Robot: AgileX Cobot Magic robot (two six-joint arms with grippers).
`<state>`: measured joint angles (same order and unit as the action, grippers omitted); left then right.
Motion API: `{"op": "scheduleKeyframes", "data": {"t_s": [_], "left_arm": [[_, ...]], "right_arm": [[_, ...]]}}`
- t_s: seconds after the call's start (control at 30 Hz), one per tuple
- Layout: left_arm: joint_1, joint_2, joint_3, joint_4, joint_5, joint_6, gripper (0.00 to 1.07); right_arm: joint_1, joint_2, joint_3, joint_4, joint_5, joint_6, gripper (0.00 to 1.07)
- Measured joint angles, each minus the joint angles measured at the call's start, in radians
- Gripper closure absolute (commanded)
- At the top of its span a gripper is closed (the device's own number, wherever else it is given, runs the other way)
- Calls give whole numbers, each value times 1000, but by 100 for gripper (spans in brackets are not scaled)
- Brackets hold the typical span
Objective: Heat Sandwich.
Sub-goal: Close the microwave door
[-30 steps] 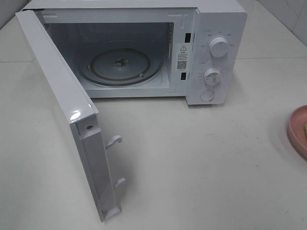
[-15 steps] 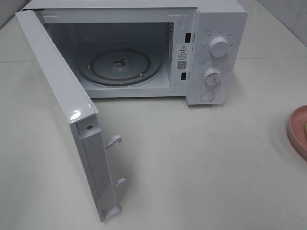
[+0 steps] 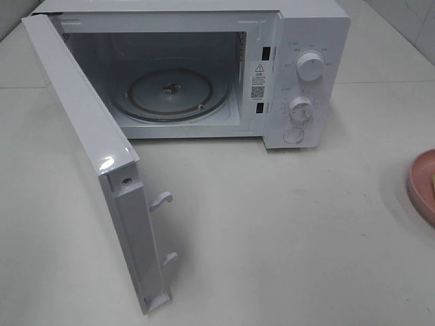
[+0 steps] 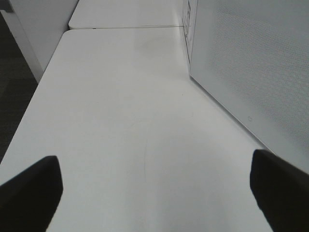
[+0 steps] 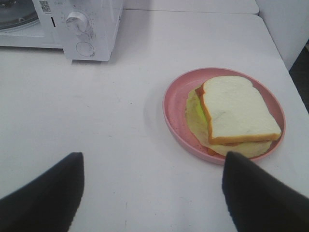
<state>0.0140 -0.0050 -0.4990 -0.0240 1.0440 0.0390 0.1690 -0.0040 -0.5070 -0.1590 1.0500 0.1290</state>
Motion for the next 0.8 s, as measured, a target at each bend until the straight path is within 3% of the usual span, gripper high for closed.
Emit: {"op": "scheduleKeyframes", "data": {"t_s": [0.8], "left_arm": [[0,0,0,0,0,0,7]], "right_arm": [[0,0,1,0,-4,0,31]]}}
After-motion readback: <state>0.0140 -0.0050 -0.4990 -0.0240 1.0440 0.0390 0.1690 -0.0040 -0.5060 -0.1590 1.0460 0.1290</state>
